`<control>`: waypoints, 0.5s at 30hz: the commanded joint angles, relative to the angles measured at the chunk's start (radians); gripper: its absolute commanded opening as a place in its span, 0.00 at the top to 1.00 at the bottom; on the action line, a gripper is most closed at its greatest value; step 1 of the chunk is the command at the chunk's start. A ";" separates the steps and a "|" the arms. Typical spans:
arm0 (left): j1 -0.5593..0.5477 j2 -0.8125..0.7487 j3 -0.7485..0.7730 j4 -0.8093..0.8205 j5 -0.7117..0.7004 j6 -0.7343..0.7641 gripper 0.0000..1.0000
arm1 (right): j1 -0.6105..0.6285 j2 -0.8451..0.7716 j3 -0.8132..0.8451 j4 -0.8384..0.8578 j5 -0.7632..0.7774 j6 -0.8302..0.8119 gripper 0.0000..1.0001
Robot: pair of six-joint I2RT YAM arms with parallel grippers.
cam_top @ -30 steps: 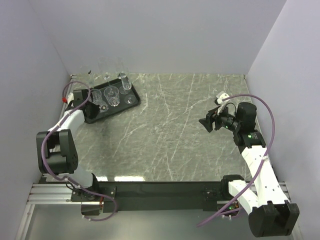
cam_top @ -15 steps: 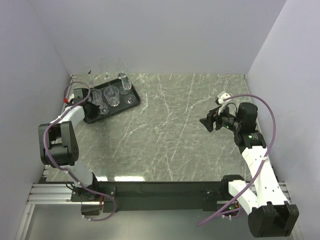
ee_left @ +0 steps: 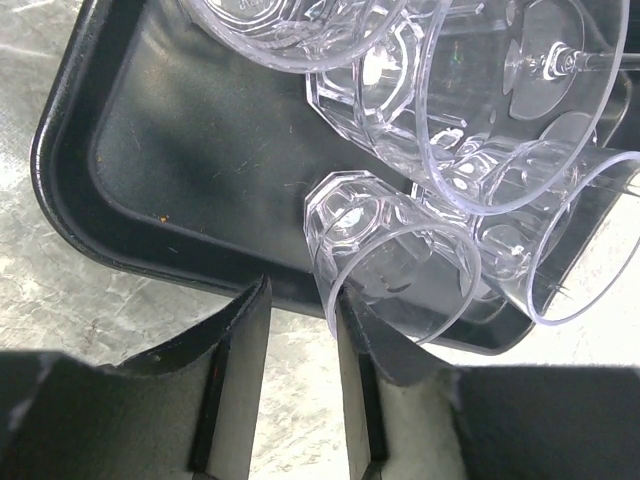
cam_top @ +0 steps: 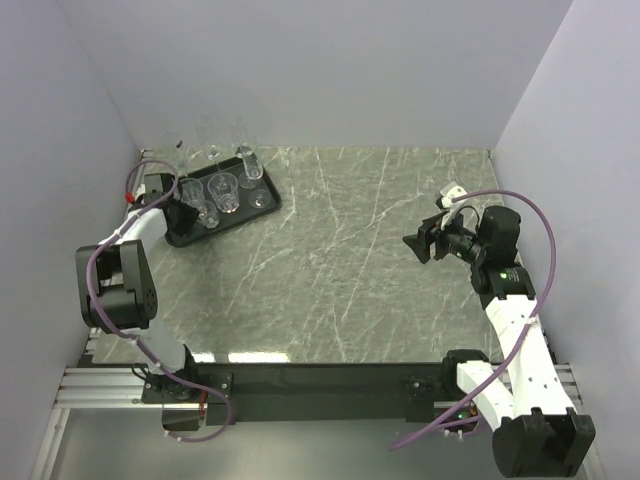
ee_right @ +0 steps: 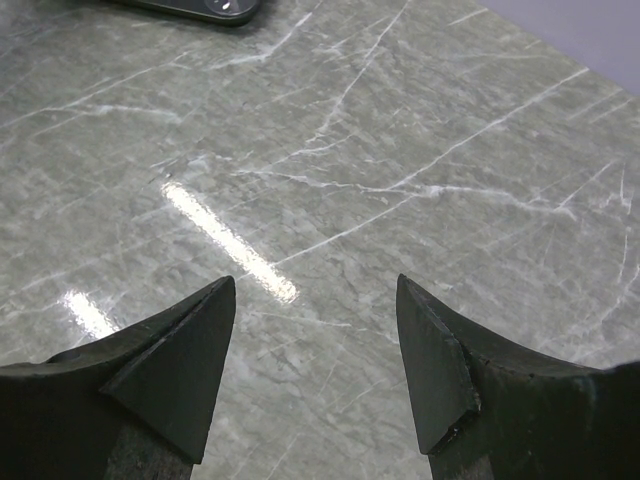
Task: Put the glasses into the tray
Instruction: Place the glass into the tray
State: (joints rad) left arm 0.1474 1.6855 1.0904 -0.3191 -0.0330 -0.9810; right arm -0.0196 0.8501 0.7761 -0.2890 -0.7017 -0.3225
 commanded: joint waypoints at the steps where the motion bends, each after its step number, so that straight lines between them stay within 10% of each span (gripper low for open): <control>1: 0.009 -0.043 0.034 -0.006 0.011 0.031 0.61 | -0.009 -0.023 -0.012 0.037 -0.022 0.007 0.28; 8: 0.012 -0.168 0.009 0.005 0.012 0.119 0.21 | -0.016 -0.028 -0.014 0.039 -0.021 0.003 0.28; 15: 0.030 -0.409 -0.101 0.090 0.042 0.218 0.08 | -0.039 -0.036 -0.011 0.036 -0.012 0.010 0.28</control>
State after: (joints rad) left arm 0.1673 1.3697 1.0252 -0.2886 -0.0170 -0.8379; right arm -0.0399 0.8398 0.7753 -0.2882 -0.7044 -0.3225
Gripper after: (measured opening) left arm 0.911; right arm 0.719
